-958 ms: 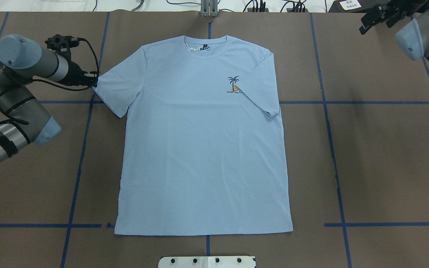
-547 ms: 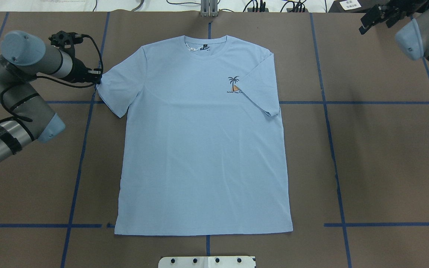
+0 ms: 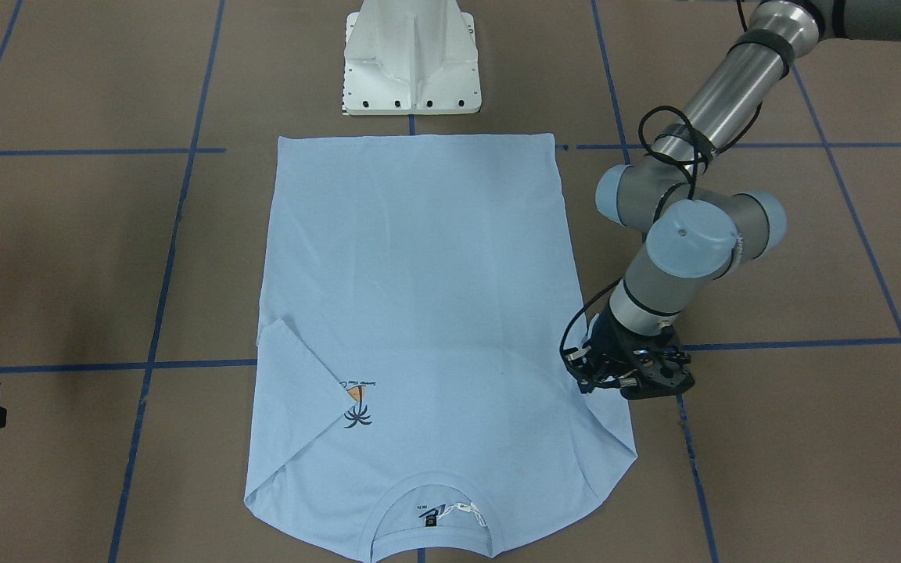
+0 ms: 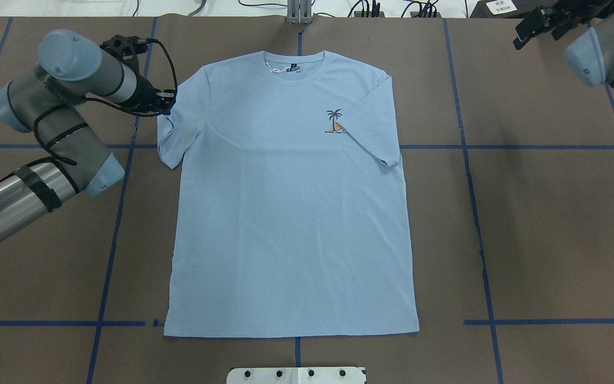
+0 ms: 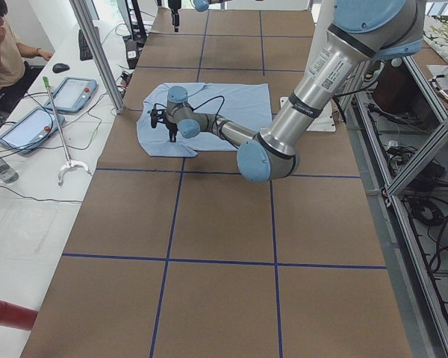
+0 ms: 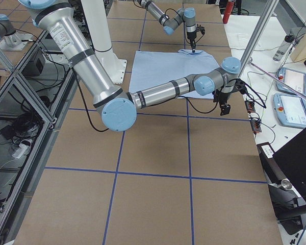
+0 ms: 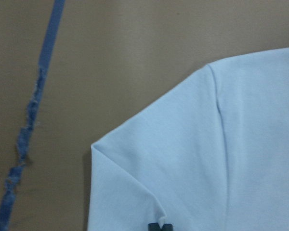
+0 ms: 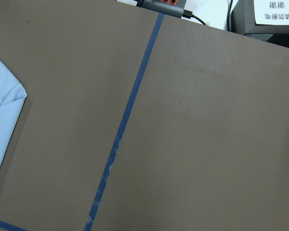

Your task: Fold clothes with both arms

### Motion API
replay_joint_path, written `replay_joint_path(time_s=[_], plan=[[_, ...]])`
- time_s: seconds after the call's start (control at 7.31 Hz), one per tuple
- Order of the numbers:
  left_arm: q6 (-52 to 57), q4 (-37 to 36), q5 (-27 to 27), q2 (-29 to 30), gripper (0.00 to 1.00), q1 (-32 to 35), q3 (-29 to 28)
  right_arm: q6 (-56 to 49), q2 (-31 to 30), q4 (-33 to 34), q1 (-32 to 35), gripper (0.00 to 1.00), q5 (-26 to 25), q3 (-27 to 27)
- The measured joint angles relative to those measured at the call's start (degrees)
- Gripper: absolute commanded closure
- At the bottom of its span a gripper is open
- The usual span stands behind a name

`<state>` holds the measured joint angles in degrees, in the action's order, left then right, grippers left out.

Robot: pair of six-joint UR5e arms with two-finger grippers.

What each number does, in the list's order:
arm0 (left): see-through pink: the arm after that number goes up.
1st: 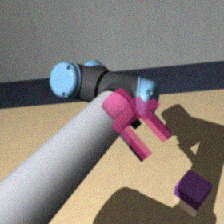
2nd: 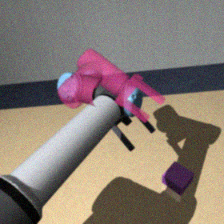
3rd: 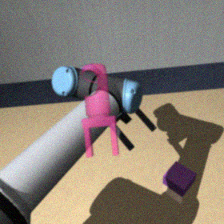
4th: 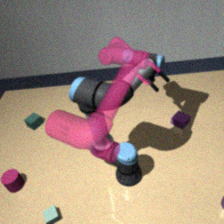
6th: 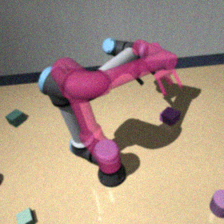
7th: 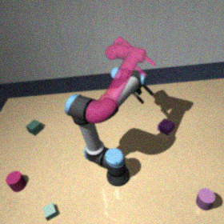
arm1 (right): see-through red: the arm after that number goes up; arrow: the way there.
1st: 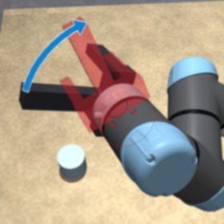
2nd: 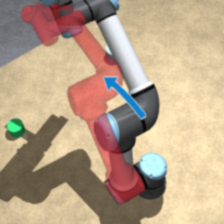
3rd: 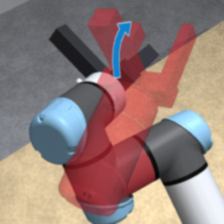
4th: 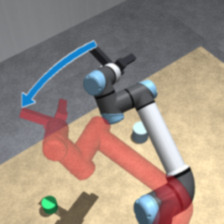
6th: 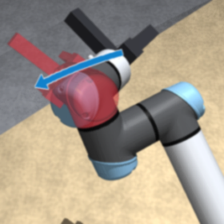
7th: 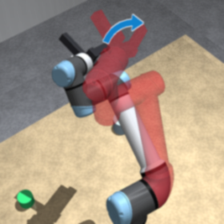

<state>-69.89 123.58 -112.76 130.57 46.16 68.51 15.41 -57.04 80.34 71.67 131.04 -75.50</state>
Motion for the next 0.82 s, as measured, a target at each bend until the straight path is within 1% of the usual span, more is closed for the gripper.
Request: replay_joint_path(time_s=[0.41,0.68,0.82], plan=[[-2.6,-1.3,1.3,2.7,1.0,-2.5,-0.8,0.1,-0.1,0.0,0.0,0.0,0.0,0.0],[-5.2,-1.3,1.5,4.9,1.0,-2.8,-3.6,0.1,-0.1,0.0,-0.2,0.0,0.0,-0.1],[-6.2,-1.3,1.6,5.5,0.9,-2.9,-4.4,0.1,-0.1,0.0,-0.4,0.0,0.0,-0.1]])
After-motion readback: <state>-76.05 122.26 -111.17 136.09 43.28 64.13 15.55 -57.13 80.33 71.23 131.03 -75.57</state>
